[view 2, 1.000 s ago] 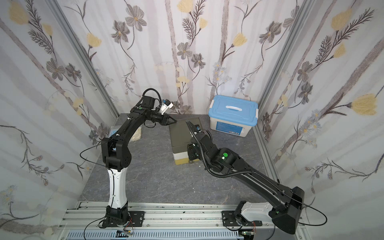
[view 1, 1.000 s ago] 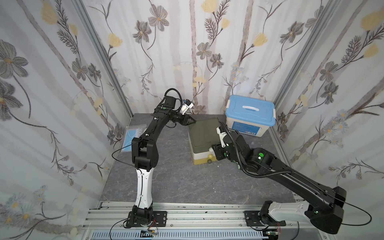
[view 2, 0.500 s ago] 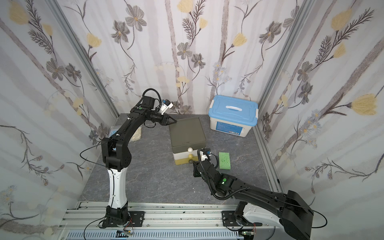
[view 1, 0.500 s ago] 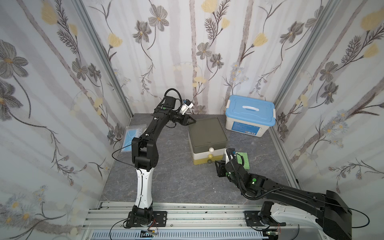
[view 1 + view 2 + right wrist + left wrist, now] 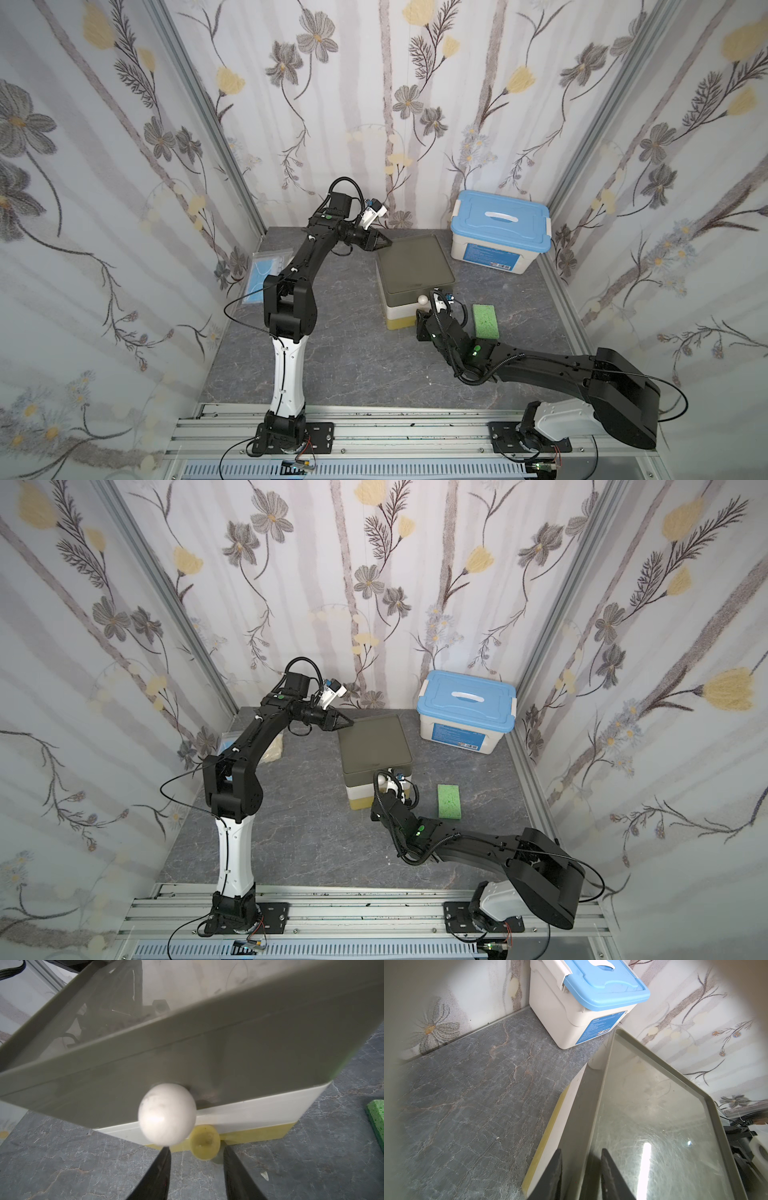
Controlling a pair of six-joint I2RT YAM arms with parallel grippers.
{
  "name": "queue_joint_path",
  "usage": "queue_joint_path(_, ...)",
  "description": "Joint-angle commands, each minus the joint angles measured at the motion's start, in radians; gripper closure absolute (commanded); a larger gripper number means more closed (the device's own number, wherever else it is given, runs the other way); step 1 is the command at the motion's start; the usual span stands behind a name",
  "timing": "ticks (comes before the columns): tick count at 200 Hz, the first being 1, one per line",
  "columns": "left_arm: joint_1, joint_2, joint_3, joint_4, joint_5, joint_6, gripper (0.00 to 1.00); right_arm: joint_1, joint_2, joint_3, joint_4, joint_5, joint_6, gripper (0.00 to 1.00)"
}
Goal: Take the sponge out of the drawer
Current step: Open the drawer in the storage box.
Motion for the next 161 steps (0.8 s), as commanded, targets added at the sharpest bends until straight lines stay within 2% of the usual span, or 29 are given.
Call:
queue_joint_path(1,0.000,0.012,-0.008,-0.089,-0.074,0.026,0.68,-0.008,0.019,0.013,0.038,0.029,0.002,0.57)
queue_joint_path(161,-0.001,0.022,-0.010,-0.094,-0.071,0.032,0.68,-0.051,0.149,0.053,0.109,-0.046,0.036,0.56)
